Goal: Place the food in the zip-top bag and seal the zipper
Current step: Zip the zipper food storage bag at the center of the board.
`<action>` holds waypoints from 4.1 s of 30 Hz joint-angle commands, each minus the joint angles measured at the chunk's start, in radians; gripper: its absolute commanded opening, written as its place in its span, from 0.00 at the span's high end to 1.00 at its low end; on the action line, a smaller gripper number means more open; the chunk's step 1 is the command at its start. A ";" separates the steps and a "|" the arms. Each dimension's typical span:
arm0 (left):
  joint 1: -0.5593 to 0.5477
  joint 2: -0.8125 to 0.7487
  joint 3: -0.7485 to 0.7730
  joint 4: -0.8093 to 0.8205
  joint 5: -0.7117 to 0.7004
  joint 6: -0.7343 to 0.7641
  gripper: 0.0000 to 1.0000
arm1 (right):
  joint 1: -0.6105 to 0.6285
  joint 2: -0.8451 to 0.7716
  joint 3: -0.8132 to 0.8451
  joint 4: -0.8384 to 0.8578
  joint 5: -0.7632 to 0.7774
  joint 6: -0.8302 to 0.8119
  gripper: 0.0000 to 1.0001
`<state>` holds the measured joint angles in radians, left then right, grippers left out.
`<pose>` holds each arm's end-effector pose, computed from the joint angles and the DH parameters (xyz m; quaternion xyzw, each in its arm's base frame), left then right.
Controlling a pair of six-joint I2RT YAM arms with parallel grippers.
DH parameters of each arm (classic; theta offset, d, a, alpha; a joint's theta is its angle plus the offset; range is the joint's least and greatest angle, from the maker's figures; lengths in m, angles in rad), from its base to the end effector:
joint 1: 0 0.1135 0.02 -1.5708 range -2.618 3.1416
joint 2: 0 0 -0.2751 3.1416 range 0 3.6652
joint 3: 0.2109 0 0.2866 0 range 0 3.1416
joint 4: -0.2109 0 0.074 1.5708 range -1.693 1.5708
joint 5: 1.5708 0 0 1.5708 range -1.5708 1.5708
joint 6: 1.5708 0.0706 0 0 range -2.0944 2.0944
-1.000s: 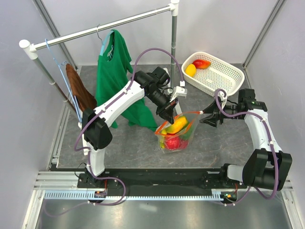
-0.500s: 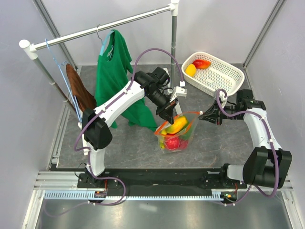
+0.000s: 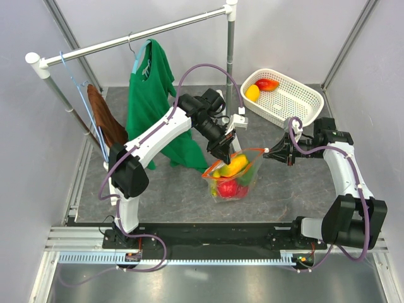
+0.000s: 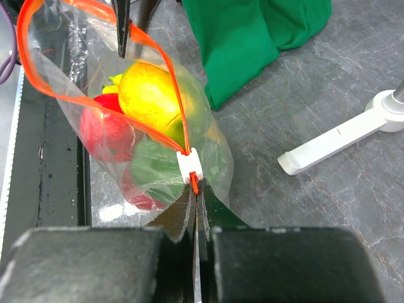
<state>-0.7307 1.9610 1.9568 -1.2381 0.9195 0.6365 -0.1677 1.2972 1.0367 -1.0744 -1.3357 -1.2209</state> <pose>0.2923 -0.3374 0.3162 0.6146 0.6396 -0.4442 0.1258 0.2610 0.0255 0.2762 -0.4549 0.6374 0.4135 0.4645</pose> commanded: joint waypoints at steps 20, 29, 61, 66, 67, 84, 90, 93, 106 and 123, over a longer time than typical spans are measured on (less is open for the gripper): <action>-0.266 -0.160 -0.127 0.684 -0.449 -0.139 0.45 | 0.010 -0.064 0.059 -0.094 -0.066 -0.100 1.00; -0.268 -0.175 -0.231 0.862 -0.499 -0.264 0.45 | 0.013 -0.072 0.059 -0.117 -0.071 -0.103 1.00; -0.254 -0.263 -0.412 1.131 -0.458 -0.426 0.43 | 0.014 -0.032 0.111 -0.188 -0.086 -0.074 1.00; -0.254 -0.243 -0.386 1.112 -0.442 -0.439 0.47 | 0.014 -0.033 0.115 -0.197 -0.083 -0.074 1.00; -0.254 -0.238 -0.383 1.109 -0.444 -0.442 0.48 | 0.013 -0.035 0.117 -0.199 -0.085 -0.074 1.00; -0.256 -0.208 -0.342 1.080 -0.433 -0.468 0.59 | 0.013 -0.033 0.125 -0.229 -0.089 -0.085 1.00; -0.254 -0.220 -0.341 1.039 -0.412 -0.454 0.81 | 0.014 -0.026 0.126 -0.236 -0.088 -0.086 1.00; -0.250 -0.229 -0.341 1.013 -0.406 -0.451 0.89 | 0.013 -0.019 0.128 -0.237 -0.085 -0.086 1.00; -0.228 -0.327 -0.440 0.890 -0.401 -0.411 0.95 | -0.029 0.017 0.138 -0.249 -0.086 -0.094 1.00; -0.184 -0.490 -0.555 0.729 -0.427 -0.348 0.96 | -0.076 0.019 0.120 -0.279 -0.071 -0.152 1.00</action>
<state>-0.9291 1.5604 1.4364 -0.4137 0.5030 0.2199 -0.2142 1.3159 1.1294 -1.3579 -1.3647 -1.3094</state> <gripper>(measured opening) 0.164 0.007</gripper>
